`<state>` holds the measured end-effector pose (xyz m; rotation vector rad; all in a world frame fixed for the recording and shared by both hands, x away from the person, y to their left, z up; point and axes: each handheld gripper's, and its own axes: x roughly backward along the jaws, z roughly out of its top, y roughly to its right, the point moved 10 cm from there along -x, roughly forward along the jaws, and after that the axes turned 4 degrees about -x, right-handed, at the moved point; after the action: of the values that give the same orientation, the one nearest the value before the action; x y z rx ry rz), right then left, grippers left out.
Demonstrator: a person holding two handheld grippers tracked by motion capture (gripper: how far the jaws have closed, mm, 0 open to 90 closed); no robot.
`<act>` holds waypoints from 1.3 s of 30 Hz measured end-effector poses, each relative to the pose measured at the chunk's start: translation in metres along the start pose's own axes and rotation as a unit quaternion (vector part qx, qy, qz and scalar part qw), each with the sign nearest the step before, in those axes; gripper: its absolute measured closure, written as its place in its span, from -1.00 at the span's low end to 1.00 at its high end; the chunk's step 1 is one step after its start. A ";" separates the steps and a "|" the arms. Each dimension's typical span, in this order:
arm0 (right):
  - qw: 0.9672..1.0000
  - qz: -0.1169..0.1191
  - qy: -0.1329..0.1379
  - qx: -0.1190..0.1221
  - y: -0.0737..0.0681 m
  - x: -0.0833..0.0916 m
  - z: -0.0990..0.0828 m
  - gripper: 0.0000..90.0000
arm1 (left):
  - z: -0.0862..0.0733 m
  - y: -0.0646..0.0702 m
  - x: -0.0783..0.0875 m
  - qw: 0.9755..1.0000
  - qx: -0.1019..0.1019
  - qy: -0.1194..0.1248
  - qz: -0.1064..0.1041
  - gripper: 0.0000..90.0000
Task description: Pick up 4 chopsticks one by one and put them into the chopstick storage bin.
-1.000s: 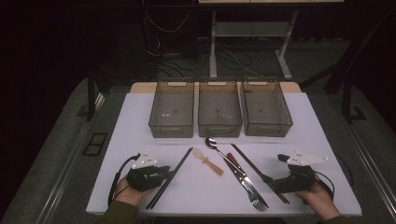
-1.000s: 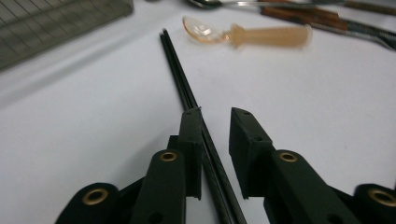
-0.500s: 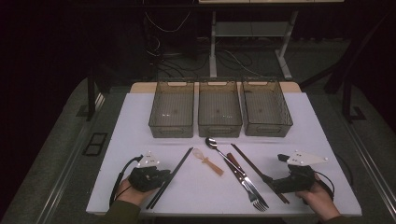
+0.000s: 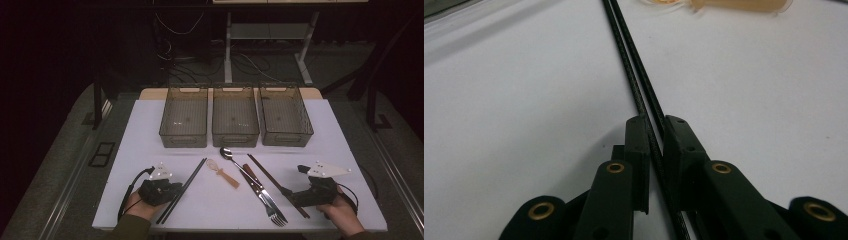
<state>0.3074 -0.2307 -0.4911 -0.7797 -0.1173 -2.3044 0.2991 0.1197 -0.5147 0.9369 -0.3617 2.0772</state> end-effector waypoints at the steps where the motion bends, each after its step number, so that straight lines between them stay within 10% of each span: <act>1: 1.000 0.000 0.000 0.000 0.000 0.000 0.000 -0.98 | 0.000 0.000 0.000 1.000 -0.001 0.001 0.001 0.77; 15: 1.000 0.000 0.000 0.001 0.000 0.000 0.000 -0.98 | -0.003 -0.010 0.002 0.999 -0.026 -0.016 0.040 0.85; 39: 1.000 0.002 0.000 0.003 -0.001 0.000 0.000 -0.98 | -0.004 -0.017 0.002 0.999 0.016 -0.001 0.031 0.89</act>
<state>0.3067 -0.2296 -0.4909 -0.7771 -0.1231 -2.2996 0.3100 0.1336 -0.5172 0.9583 -0.3635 2.1436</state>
